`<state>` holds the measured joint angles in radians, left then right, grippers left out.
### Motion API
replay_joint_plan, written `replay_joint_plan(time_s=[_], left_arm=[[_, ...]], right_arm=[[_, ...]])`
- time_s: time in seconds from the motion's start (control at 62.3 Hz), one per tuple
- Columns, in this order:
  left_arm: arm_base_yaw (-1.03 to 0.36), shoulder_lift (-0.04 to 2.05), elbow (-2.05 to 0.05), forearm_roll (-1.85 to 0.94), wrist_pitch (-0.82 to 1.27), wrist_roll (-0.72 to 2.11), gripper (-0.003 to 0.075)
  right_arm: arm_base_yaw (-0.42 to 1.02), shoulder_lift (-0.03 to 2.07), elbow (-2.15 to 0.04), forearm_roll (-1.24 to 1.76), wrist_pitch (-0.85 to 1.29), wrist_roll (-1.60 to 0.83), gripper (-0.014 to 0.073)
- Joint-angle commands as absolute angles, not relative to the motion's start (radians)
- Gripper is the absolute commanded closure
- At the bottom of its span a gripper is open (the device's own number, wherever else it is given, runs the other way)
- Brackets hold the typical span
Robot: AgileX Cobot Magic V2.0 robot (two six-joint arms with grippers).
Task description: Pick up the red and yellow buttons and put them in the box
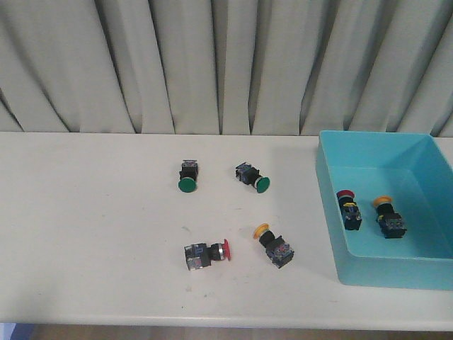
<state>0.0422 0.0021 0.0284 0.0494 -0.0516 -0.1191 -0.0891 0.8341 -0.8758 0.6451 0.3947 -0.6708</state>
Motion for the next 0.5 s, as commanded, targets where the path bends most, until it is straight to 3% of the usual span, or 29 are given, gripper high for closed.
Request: replay_joint_plan(time_s=[0.0, 0.482], left_arm=[[0.038, 0.002, 0.078, 0.013, -0.171, -0.120, 0.0727], [0.038, -0.026, 0.078, -0.024, -0.073, -0.007, 0.0727]], right_arm=[[-0.088, 0.831, -0.905, 0.663, 0.339, -0.679, 0.0601], [-0.088, 0.831, -0.905, 0.663, 0.339, -0.679, 0.0601]])
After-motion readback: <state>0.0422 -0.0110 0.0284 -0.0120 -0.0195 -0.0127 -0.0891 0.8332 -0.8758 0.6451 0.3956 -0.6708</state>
